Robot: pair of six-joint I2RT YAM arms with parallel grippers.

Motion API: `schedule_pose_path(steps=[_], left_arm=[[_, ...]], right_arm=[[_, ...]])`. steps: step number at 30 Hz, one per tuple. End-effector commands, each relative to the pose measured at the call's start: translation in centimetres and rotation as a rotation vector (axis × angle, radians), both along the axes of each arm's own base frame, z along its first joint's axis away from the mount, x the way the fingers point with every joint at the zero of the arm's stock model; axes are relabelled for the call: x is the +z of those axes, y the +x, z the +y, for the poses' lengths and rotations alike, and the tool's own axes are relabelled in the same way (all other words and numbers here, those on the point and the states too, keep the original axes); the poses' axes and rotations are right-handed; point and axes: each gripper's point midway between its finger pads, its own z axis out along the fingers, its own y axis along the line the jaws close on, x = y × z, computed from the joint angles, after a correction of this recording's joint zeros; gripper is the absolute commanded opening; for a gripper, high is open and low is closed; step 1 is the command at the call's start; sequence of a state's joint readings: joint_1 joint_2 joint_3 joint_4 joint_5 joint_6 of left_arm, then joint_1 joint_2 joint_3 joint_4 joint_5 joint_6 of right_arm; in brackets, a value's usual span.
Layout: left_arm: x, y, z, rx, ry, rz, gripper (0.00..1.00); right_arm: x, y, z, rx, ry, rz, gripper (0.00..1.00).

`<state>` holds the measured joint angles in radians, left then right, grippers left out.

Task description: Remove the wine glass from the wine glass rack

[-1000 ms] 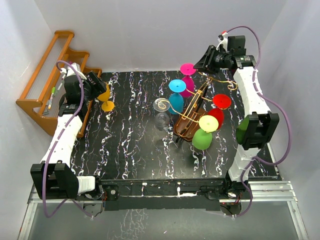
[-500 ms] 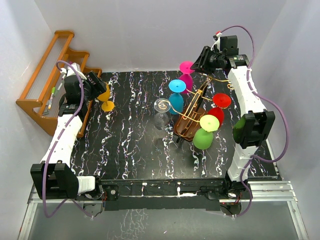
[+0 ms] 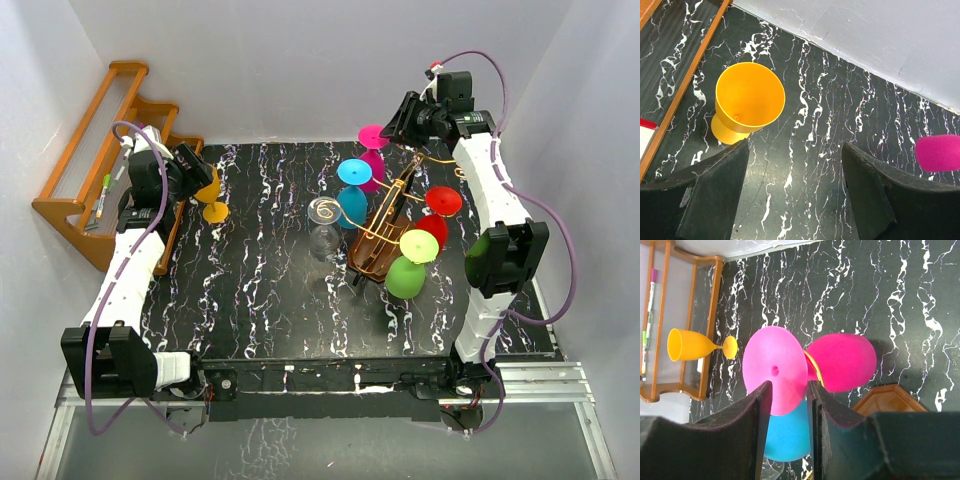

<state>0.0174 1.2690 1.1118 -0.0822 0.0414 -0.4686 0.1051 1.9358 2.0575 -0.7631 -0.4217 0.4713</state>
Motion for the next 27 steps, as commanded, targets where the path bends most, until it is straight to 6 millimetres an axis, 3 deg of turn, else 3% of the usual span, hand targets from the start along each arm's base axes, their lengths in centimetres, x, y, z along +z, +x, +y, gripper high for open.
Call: schedule_pose_path(steps=[1, 18, 24, 27], left_arm=[[0.5, 0.1, -0.1, -0.003, 0.004, -0.024, 0.72], [0.4, 0.1, 0.0, -0.002, 0.005, -0.022, 0.72], [0.3, 0.1, -0.1, -0.003, 0.004, -0.021, 0.72], [0.3, 0.1, -0.1, -0.005, 0.003, -0.021, 0.72]], right_arm=[[3.9, 0.2, 0.7, 0.006, 0.038, -0.137, 0.36], [6.0, -0.3, 2.1, 0.023, 0.116, -0.234, 0.3], [5.9, -0.3, 2.3, 0.022, 0.134, -0.229, 0.17], [5.9, -0.2, 2.3, 0.015, 0.145, -0.231, 0.16]])
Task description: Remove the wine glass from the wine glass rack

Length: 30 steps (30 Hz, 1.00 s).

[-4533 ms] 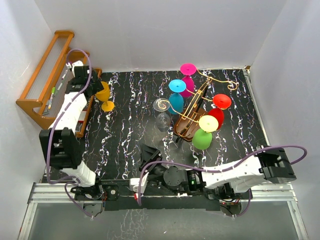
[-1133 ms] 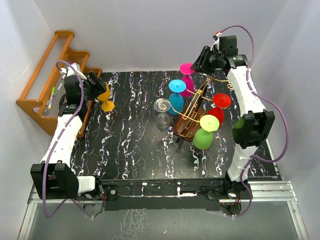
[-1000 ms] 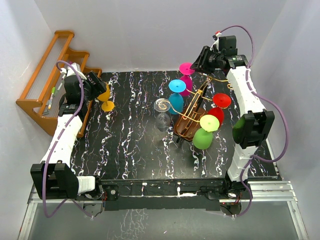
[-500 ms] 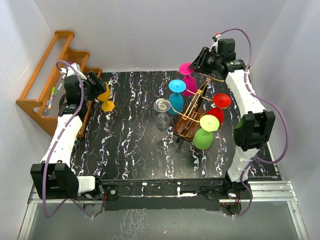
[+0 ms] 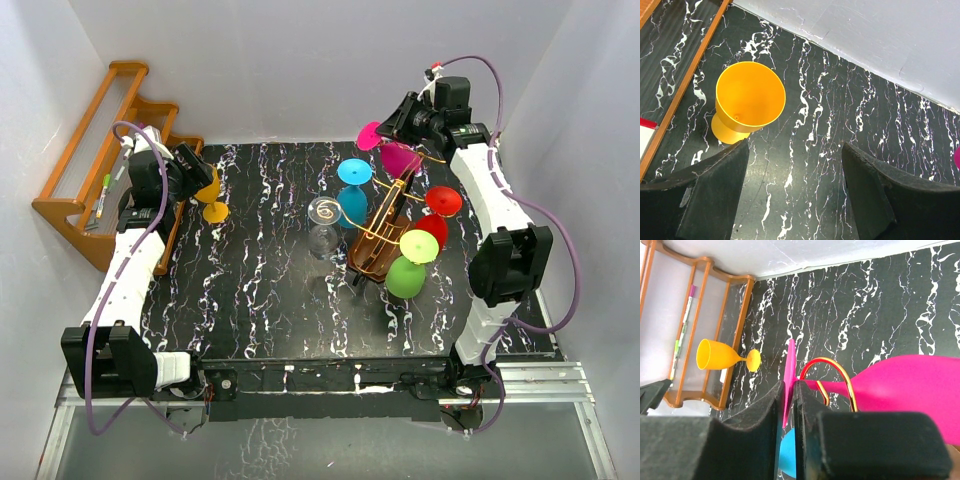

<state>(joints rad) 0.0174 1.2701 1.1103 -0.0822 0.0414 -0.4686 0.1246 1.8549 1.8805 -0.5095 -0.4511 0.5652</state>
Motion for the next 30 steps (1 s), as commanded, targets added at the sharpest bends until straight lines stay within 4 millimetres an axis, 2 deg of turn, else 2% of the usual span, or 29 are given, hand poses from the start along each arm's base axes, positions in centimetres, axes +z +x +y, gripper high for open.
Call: schedule_pose_path(steps=[1, 6, 10, 11, 13, 21, 30], left_arm=[[0.5, 0.1, -0.1, -0.005, 0.003, -0.024, 0.72], [0.4, 0.1, -0.1, -0.004, 0.004, -0.024, 0.72], [0.5, 0.1, 0.0, -0.002, 0.005, -0.024, 0.72], [0.5, 0.1, 0.0, -0.001, 0.005, -0.025, 0.72], [0.5, 0.0, 0.0, -0.001, 0.005, -0.024, 0.72], [0.5, 0.0, 0.0, 0.0, 0.007, -0.024, 0.72], [0.5, 0.0, -0.1, -0.003, 0.004, -0.025, 0.72]], right_arm=[[4.5, -0.4, 0.5, 0.003, 0.048, -0.132, 0.14], [5.0, -0.2, 0.5, -0.017, 0.084, -0.162, 0.08], [5.2, 0.1, 0.2, -0.053, 0.114, -0.188, 0.08], [6.1, -0.2, 0.0, -0.064, 0.124, -0.212, 0.08], [6.6, -0.4, -0.3, -0.087, 0.143, -0.226, 0.08], [7.4, -0.5, -2.1, -0.191, 0.173, -0.269, 0.08], [7.0, -0.5, -3.5, -0.245, 0.163, -0.276, 0.08]])
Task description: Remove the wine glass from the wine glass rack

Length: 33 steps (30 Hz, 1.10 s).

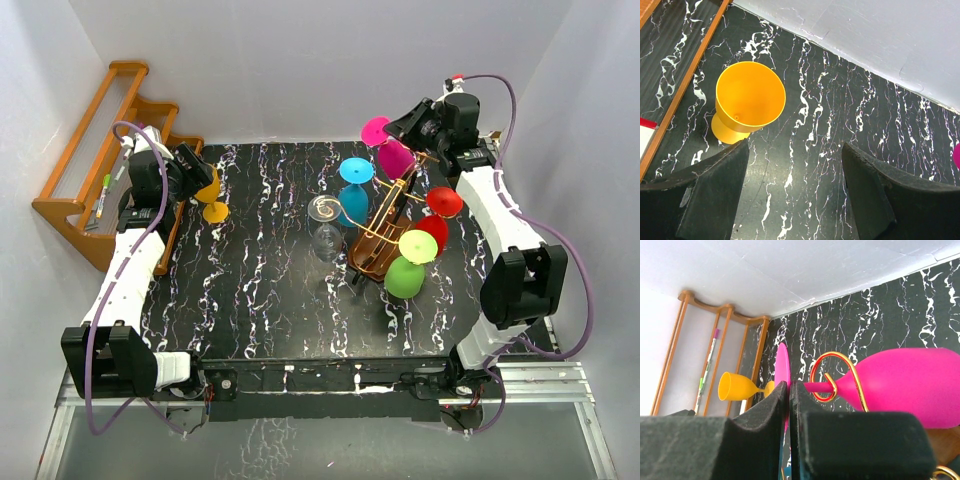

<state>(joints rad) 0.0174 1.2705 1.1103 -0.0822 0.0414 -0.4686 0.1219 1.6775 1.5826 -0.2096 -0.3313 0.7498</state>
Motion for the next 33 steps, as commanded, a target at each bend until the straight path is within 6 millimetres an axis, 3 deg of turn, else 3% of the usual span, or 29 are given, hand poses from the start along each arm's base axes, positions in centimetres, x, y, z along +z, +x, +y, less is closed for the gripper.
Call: schedule_pose_path(steps=[1, 19, 28, 33], left_arm=[[0.5, 0.0, -0.1, -0.004, 0.004, -0.026, 0.72], [0.4, 0.1, 0.0, -0.001, 0.006, -0.022, 0.72], [0.3, 0.1, -0.1, -0.004, 0.006, -0.021, 0.72], [0.2, 0.2, -0.1, -0.007, 0.003, -0.016, 0.72]], right_arm=[[5.2, 0.5, -2.1, -0.086, 0.027, -0.18, 0.08], [4.9, 2.6, -1.3, -0.062, 0.072, -0.192, 0.08], [4.3, 2.8, -2.2, -0.121, 0.066, -0.192, 0.08], [4.4, 2.0, -3.1, -0.164, 0.038, -0.188, 0.08]])
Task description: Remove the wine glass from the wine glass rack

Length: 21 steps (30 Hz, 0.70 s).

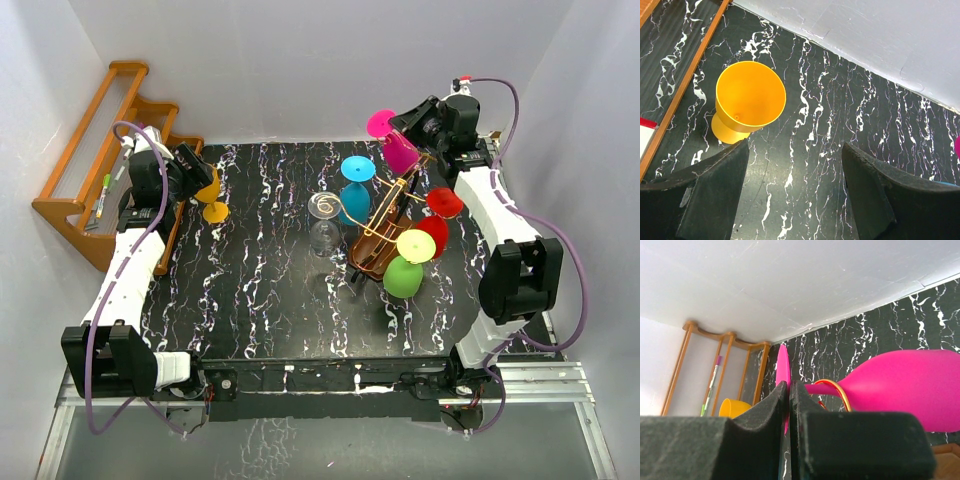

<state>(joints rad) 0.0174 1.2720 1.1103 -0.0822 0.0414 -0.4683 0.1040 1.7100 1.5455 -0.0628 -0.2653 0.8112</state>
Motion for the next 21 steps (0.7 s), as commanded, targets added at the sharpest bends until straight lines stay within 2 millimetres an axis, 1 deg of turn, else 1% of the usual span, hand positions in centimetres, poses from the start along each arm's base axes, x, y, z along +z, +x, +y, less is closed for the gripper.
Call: schedule_pose_path(steps=[1, 8, 11, 16, 20, 21], left_arm=[[0.2, 0.1, -0.2, -0.007, 0.002, -0.018, 0.72], [0.1, 0.2, -0.3, -0.012, -0.003, -0.015, 0.72], [0.2, 0.2, -0.3, -0.013, -0.003, -0.016, 0.72], [0.2, 0.2, -0.3, -0.016, -0.006, -0.018, 0.72], [0.3, 0.1, -0.5, -0.02, -0.01, -0.02, 0.72], [0.3, 0.1, -0.4, -0.019, -0.01, -0.021, 0.72]], right_arm=[[4.6, -0.8, -1.6, -0.072, -0.023, -0.135, 0.08], [4.8, -2.9, -2.2, -0.083, -0.048, -0.143, 0.08], [5.0, -4.3, -1.9, -0.058, -0.052, -0.148, 0.08], [5.1, -6.3, -0.2, 0.064, -0.052, -0.139, 0.08], [5.0, -7.2, 1.3, 0.168, -0.035, -0.123, 0.08], [4.9, -7.2, 1.5, 0.178, -0.031, -0.119, 0.08]])
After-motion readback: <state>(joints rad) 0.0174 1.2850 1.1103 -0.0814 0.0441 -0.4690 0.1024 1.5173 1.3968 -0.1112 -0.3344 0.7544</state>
